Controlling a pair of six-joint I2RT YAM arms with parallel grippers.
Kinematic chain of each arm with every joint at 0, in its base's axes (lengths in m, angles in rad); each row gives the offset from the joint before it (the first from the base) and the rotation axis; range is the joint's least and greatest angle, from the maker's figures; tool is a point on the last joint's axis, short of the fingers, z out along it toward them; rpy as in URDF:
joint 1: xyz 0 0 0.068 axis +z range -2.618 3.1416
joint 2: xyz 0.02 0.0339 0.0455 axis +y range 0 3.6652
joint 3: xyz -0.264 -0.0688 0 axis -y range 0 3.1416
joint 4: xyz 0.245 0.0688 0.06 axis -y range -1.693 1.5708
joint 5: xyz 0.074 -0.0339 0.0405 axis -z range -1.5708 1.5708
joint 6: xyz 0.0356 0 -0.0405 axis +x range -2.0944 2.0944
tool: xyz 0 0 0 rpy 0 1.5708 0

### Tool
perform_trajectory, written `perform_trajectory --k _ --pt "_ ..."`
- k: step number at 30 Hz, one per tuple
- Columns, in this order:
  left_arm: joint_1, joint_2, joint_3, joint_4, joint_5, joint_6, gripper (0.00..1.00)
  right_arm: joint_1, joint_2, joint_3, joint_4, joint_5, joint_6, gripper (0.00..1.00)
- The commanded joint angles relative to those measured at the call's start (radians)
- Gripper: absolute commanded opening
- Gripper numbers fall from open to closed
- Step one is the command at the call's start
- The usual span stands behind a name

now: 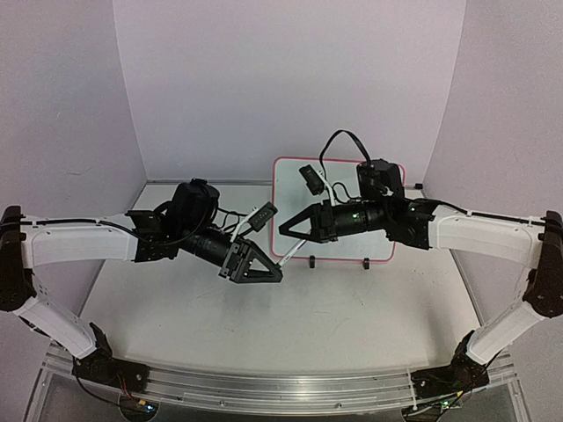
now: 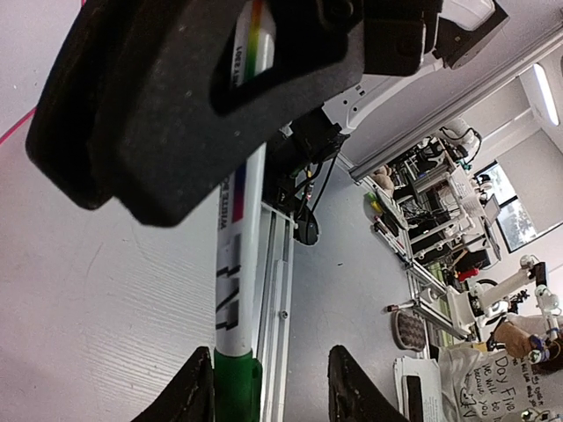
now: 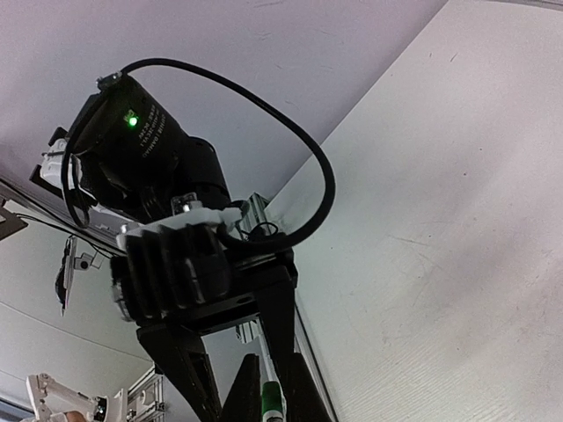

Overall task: Write a sentence on the whiteboard
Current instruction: Pass from the right arm to the left

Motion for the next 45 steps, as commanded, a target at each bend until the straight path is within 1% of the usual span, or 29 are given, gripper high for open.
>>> perform_trajectory --k 1,4,5,6,11,13,14,17,19,21,24,26,30,36,45 --pt "-0.006 0.0 0.004 0.038 0.029 -0.007 0.45 -0.002 -0.053 0.001 0.065 -0.001 0.013 0.0" --pt "-0.005 -0.003 -0.006 0.012 0.027 -0.003 0.45 -0.002 -0.055 0.004 0.067 -0.014 0.014 0.0" --pt "-0.005 -0.003 -0.008 0.011 0.029 -0.003 0.42 -0.001 -0.055 0.005 0.068 -0.022 0.014 0.0" --pt "-0.005 -0.004 -0.01 0.01 0.034 -0.003 0.38 -0.001 -0.053 0.006 0.069 -0.03 0.014 0.0" --pt "-0.005 -0.015 -0.005 -0.005 0.06 0.009 0.14 -0.001 -0.051 0.003 0.067 -0.071 0.011 0.0" --pt "-0.005 -0.014 0.01 -0.055 0.063 0.042 0.04 -0.004 -0.05 0.0 0.063 -0.092 0.009 0.0" --pt "-0.005 -0.013 0.022 -0.092 0.061 0.066 0.01 -0.006 -0.049 0.001 0.048 -0.1 0.002 0.01" --pt "-0.004 -0.005 0.078 -0.286 0.031 0.198 0.0 -0.016 -0.051 0.023 -0.082 -0.109 -0.079 0.07" --pt "-0.004 0.012 0.135 -0.427 -0.007 0.307 0.0 -0.017 -0.045 0.05 -0.229 -0.117 -0.149 0.19" --pt "-0.003 0.038 0.183 -0.556 -0.03 0.399 0.0 -0.018 -0.034 0.077 -0.329 -0.136 -0.209 0.3" --pt "-0.002 0.089 0.255 -0.672 -0.037 0.483 0.0 -0.017 -0.016 0.094 -0.403 -0.188 -0.246 0.45" --pt "-0.003 0.106 0.28 -0.707 -0.041 0.517 0.0 -0.017 -0.006 0.099 -0.432 -0.199 -0.258 0.52" --pt "-0.003 0.112 0.3 -0.704 -0.045 0.537 0.0 -0.008 0.013 0.099 -0.443 -0.211 -0.265 0.55" --pt "0.006 0.119 0.312 -0.695 -0.03 0.545 0.0 0.018 0.05 0.109 -0.459 -0.206 -0.281 0.56" --pt "0.011 0.122 0.281 -0.623 -0.01 0.509 0.0 0.037 0.064 0.131 -0.446 -0.211 -0.277 0.5"
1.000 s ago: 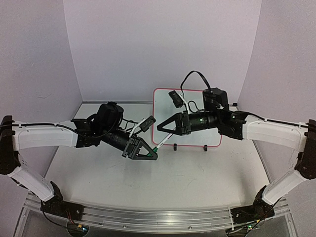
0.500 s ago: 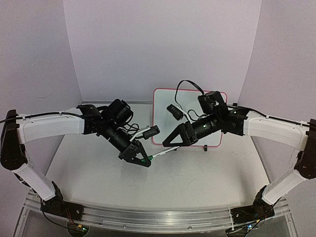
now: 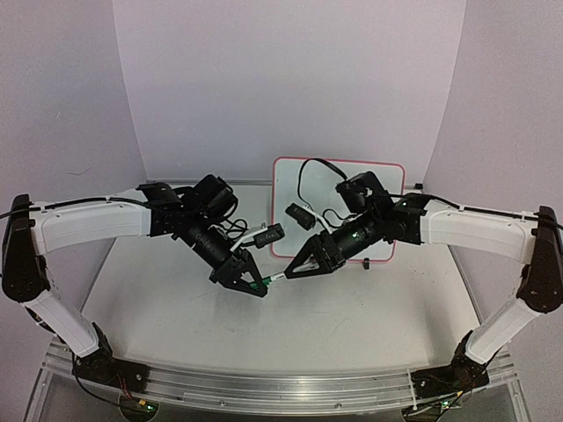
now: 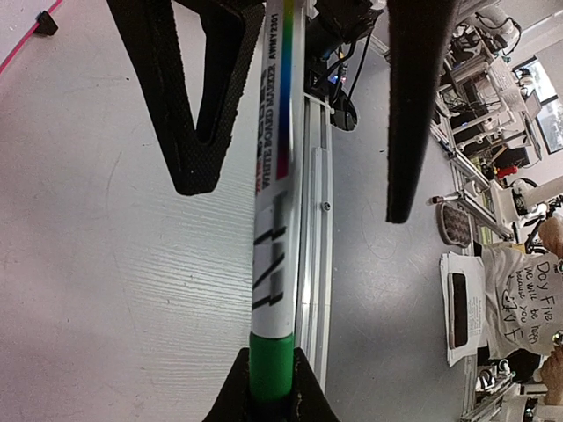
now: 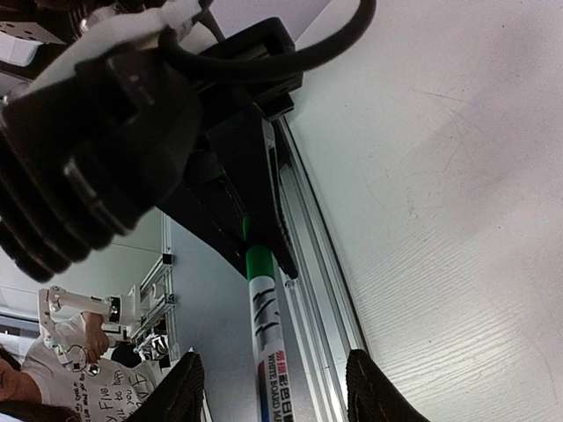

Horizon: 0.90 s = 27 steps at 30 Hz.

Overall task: Write a sentence on the whiteboard
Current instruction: Pass from the right arm to the left, then open the pen cap from the whiteboard marker.

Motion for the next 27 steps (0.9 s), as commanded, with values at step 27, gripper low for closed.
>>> perform_trajectory --k 27 --pt "0.023 -0.008 -0.05 0.141 0.056 -0.053 0.0 0.029 -0.01 0.044 0.126 0.012 0.055 0.17"
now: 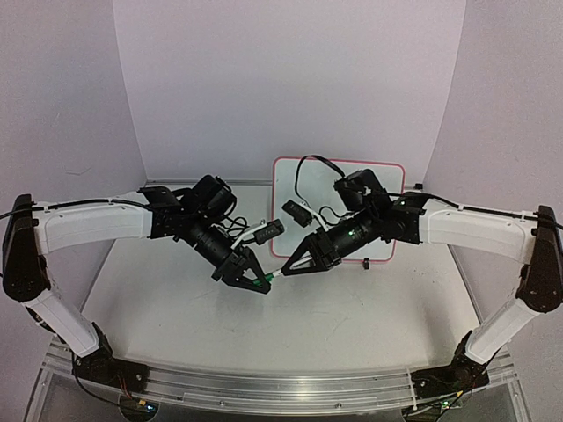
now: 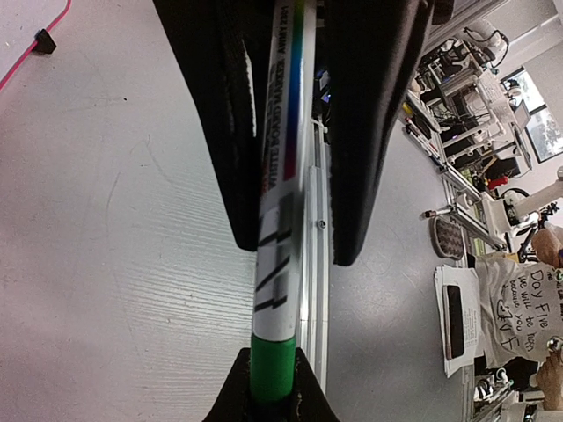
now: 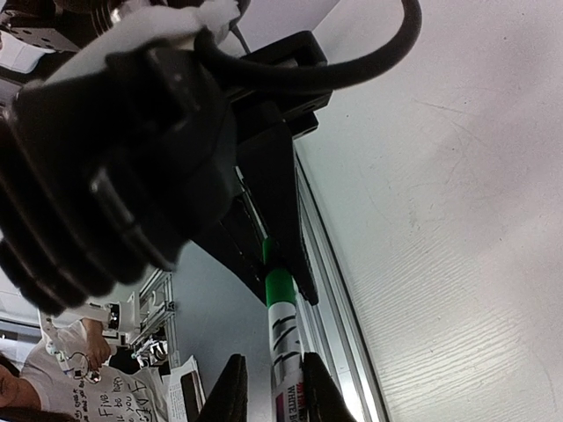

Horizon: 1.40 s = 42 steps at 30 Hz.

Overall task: Write a sentence on the whiteboard
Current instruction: Open the pen cap from the whiteboard marker, then hold the whiteboard on the whiteboard stand.

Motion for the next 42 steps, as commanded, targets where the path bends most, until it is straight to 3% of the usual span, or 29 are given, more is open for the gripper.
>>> perform_trajectory --k 1,9,15,21,25,29,34,40,42 --pt "0.005 -0.012 -0.016 0.04 0.012 -0.017 0.0 0.009 -0.018 0.018 0.107 -0.015 0.021 0.16" --pt "0.005 -0.016 -0.024 0.049 0.011 -0.019 0.0 0.009 -0.021 0.011 0.122 -0.014 0.028 0.0" --pt "0.005 -0.028 -0.036 0.05 0.007 -0.003 0.0 -0.013 -0.05 -0.01 0.123 -0.017 0.001 0.0" --pt "0.013 -0.061 -0.047 0.031 0.022 0.042 0.0 -0.177 -0.114 -0.045 0.116 -0.151 -0.025 0.0" --pt "0.024 -0.062 -0.036 -0.008 0.024 0.066 0.0 -0.243 -0.142 -0.009 -0.026 -0.199 -0.128 0.0" --pt "0.031 -0.075 -0.037 0.001 0.006 0.038 0.0 -0.274 -0.171 0.042 -0.224 -0.123 -0.267 0.0" --pt "0.037 -0.117 -0.123 0.148 -0.19 -0.166 0.0 -0.274 -0.237 0.008 -0.225 0.011 -0.246 0.0" --pt "0.053 -0.136 -0.314 0.385 -0.55 -0.456 0.0 -0.273 -0.349 -0.15 -0.004 0.232 -0.082 0.0" --pt "0.083 -0.104 -0.326 0.409 -0.595 -0.508 0.0 -0.273 -0.381 -0.189 0.045 0.28 -0.053 0.0"
